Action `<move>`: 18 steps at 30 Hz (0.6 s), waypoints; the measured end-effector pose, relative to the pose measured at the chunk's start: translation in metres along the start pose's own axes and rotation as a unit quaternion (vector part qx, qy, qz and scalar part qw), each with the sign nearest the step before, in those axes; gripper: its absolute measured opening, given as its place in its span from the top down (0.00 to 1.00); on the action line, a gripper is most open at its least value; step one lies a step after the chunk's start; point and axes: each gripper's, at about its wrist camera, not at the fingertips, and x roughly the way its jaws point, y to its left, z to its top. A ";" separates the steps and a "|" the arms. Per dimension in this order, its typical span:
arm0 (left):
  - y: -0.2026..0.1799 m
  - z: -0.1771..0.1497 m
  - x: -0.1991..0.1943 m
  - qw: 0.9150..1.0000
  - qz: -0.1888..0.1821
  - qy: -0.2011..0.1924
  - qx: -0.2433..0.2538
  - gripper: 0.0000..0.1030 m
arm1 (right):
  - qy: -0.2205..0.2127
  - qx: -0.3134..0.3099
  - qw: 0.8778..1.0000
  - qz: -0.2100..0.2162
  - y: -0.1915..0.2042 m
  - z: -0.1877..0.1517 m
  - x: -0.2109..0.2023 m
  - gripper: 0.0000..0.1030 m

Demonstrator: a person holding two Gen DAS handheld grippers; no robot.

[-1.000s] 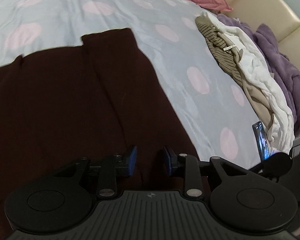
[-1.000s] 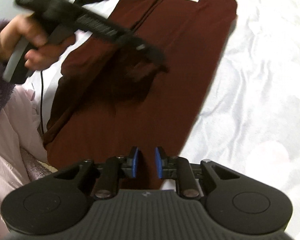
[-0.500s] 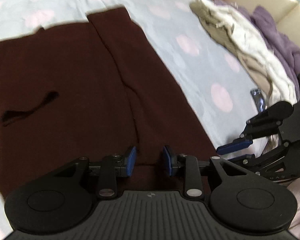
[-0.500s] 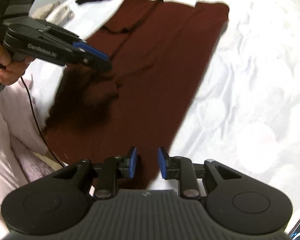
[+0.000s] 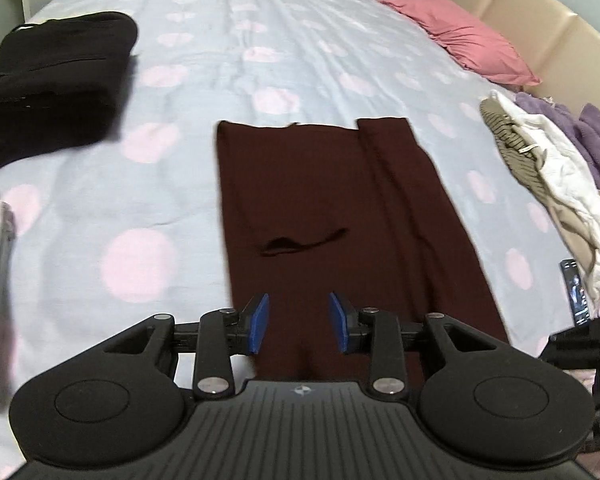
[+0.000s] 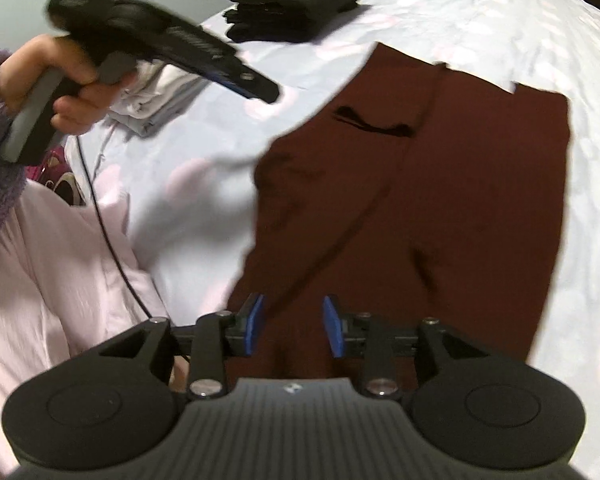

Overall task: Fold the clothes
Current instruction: 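Grasp the folded sweater end with the right tool while the left tool pinches it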

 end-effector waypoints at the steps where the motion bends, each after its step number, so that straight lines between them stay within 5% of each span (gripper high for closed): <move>1: 0.006 0.002 0.002 1.000 0.002 0.002 -0.002 0.71 | -0.003 -0.004 1.000 -0.001 0.008 0.002 0.003 0.60; 9: 0.062 0.032 0.030 0.999 0.012 0.013 -0.042 0.71 | -0.032 -0.083 0.995 -0.039 0.067 0.037 0.032 0.58; 18: 0.094 0.066 0.070 0.997 -0.042 0.007 -0.058 0.68 | -0.023 -0.135 0.987 -0.086 0.079 0.067 0.083 0.58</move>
